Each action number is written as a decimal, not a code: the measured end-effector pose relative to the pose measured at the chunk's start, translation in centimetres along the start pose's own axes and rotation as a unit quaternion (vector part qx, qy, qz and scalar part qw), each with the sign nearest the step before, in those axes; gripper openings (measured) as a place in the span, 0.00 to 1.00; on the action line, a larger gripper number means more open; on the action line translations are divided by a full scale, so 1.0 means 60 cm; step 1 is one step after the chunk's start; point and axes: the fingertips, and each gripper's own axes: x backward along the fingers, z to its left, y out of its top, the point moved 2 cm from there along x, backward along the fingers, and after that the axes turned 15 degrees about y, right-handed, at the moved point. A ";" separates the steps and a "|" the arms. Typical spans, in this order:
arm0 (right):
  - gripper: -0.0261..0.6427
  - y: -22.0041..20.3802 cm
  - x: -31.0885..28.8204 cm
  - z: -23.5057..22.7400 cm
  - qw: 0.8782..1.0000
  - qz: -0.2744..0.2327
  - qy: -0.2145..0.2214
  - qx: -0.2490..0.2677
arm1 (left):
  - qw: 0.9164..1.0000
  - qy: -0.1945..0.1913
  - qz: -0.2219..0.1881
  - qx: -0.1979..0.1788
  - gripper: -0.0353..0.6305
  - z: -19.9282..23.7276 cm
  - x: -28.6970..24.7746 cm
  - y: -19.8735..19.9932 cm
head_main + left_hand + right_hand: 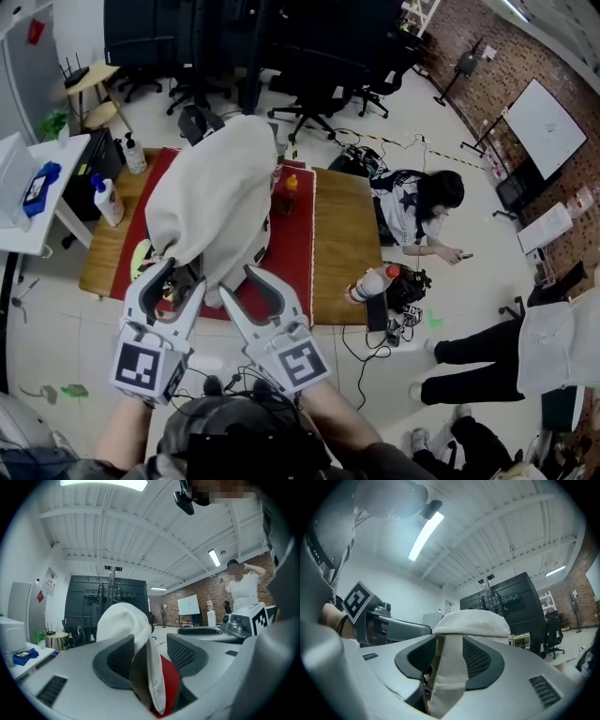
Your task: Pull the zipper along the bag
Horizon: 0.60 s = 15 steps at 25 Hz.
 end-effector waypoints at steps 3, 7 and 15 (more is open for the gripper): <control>0.23 0.009 0.009 0.003 1.000 -0.003 -0.006 0.012 | 1.000 0.027 -0.009 0.011 0.39 -0.003 0.010 -0.017; 0.05 0.003 0.020 -0.003 1.000 0.010 -0.026 0.005 | 0.996 0.074 -0.052 0.003 0.24 0.007 0.023 -0.028; 0.05 -0.030 0.017 0.010 0.999 0.028 -0.018 -0.027 | 0.994 0.104 -0.025 0.006 0.15 0.029 0.030 -0.088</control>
